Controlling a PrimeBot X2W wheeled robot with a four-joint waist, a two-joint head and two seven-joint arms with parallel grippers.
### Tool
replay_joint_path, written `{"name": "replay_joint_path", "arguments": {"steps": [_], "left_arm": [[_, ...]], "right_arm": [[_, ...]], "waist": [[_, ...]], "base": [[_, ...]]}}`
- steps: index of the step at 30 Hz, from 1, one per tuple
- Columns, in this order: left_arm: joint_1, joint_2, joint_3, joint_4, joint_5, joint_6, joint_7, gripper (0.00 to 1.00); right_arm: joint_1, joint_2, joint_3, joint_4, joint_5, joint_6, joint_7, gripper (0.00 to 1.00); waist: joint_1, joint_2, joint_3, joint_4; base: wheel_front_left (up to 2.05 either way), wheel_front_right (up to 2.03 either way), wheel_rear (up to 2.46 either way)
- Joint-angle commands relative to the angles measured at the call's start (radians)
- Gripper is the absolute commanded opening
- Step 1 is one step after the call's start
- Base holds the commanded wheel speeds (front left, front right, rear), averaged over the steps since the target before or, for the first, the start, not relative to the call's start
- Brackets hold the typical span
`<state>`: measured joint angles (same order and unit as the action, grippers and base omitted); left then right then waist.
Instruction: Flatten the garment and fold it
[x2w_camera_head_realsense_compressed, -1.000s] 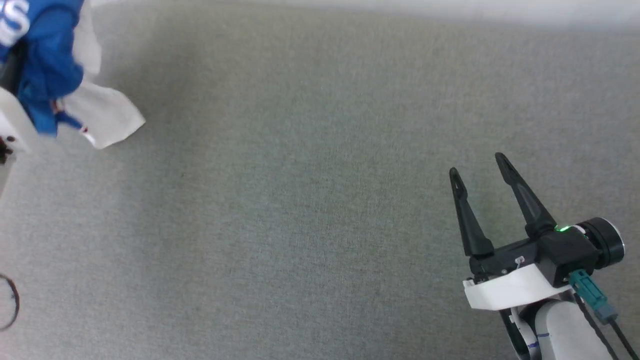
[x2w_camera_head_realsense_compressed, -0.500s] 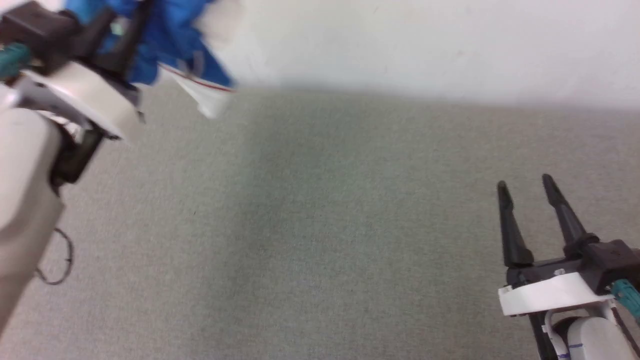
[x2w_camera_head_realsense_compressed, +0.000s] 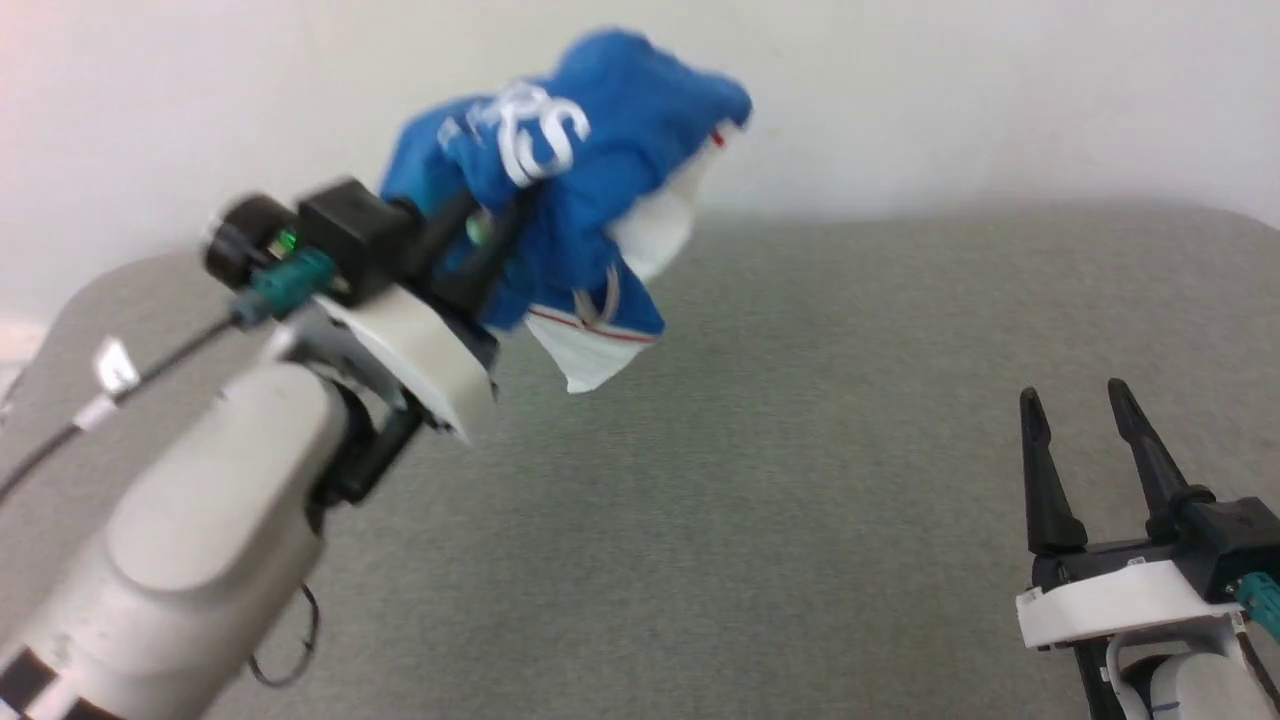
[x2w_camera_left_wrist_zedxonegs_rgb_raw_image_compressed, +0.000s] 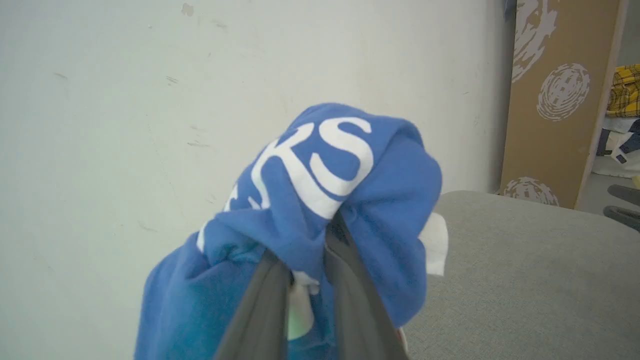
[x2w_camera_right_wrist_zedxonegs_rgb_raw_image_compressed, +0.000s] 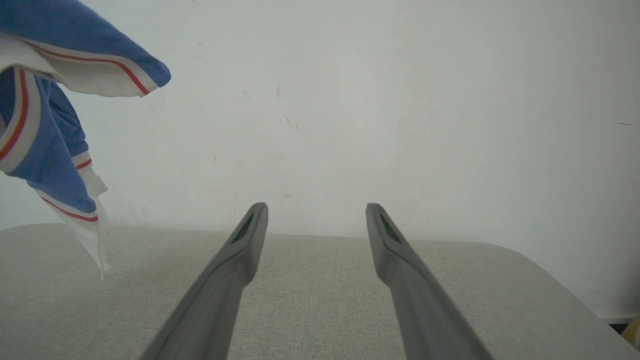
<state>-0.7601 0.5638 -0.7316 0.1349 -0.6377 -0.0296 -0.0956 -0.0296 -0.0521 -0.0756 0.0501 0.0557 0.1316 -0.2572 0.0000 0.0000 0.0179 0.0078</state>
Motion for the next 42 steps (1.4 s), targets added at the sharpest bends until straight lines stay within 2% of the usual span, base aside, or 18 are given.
{"name": "replay_joint_path", "arguments": {"steps": [1, 6, 13, 18, 23, 24, 25, 33, 39, 42], "left_arm": [[0.025, -0.016, -0.015, -0.002, -0.007, 0.009, 0.003, 0.0], [0.08, -0.082, -0.082, 0.037, -0.01, 0.007, 0.014, 0.0], [0.154, -0.19, -0.176, 0.189, -0.022, 0.007, 0.052, 0.0], [0.177, -0.225, -0.219, 0.364, -0.037, 0.007, 0.124, 0.0], [0.177, -0.265, -0.228, 0.438, -0.061, -0.018, 0.129, 0.0], [0.176, -0.27, -0.227, 0.447, -0.06, -0.017, 0.12, 0.45], [0.176, -0.273, -0.227, 0.454, -0.057, -0.014, 0.11, 1.0], [0.219, -0.267, -0.186, 0.408, -0.077, 0.02, 0.004, 1.0], [0.297, -0.205, -0.091, 0.264, -0.112, 0.084, -0.12, 1.0], [0.357, -0.16, -0.021, 0.193, -0.113, 0.133, -0.154, 1.0]], "right_arm": [[0.007, 0.002, 0.001, 0.001, 0.008, -0.001, -0.004, 1.0], [0.003, 0.002, -0.004, 0.002, 0.013, -0.001, -0.004, 1.0], [-0.023, 0.002, -0.031, 0.023, 0.025, -0.001, -0.005, 1.0], [-0.029, 0.002, -0.004, 0.045, 0.029, -0.001, -0.005, 1.0], [-0.033, 0.002, 0.011, 0.057, 0.039, -0.001, -0.005, 1.0], [-0.032, 0.002, 0.015, 0.062, 0.039, -0.001, -0.005, 1.0], [-0.031, 0.002, 0.019, 0.068, 0.038, -0.001, -0.005, 1.0], [-0.003, 0.002, 0.023, 0.109, 0.056, -0.001, 0.008, 1.0], [0.034, 0.002, 0.021, 0.109, 0.055, -0.001, 0.022, 1.0], [0.046, 0.002, 0.007, 0.109, 0.077, -0.001, 0.037, 1.0]], "waist": [[0.0, 0.0, 0.022, -0.066], [0.0, 0.0, 0.056, -0.123], [0.0, 0.0, 0.113, -0.194], [0.0, 0.0, 0.146, -0.219], [0.0, 0.0, 0.153, -0.213], [0.0, 0.0, 0.148, -0.208], [0.0, 0.0, 0.141, -0.201], [0.0, 0.0, 0.035, -0.121], [0.0, 0.0, -0.041, -0.046], [0.0, 0.0, -0.059, -0.016]], "base": [[0.0, 0.0, 0.0], [0.0, 0.0, 0.0], [0.0, 0.0, 0.0], [0.0, 0.0, 0.0], [0.0, 0.0, 0.0], [0.0, 0.0, 0.0], [0.0, 0.0, 0.0], [0.0, 0.0, 0.0], [0.0, 0.0, 0.0], [0.0, 0.0, 0.0]]}}
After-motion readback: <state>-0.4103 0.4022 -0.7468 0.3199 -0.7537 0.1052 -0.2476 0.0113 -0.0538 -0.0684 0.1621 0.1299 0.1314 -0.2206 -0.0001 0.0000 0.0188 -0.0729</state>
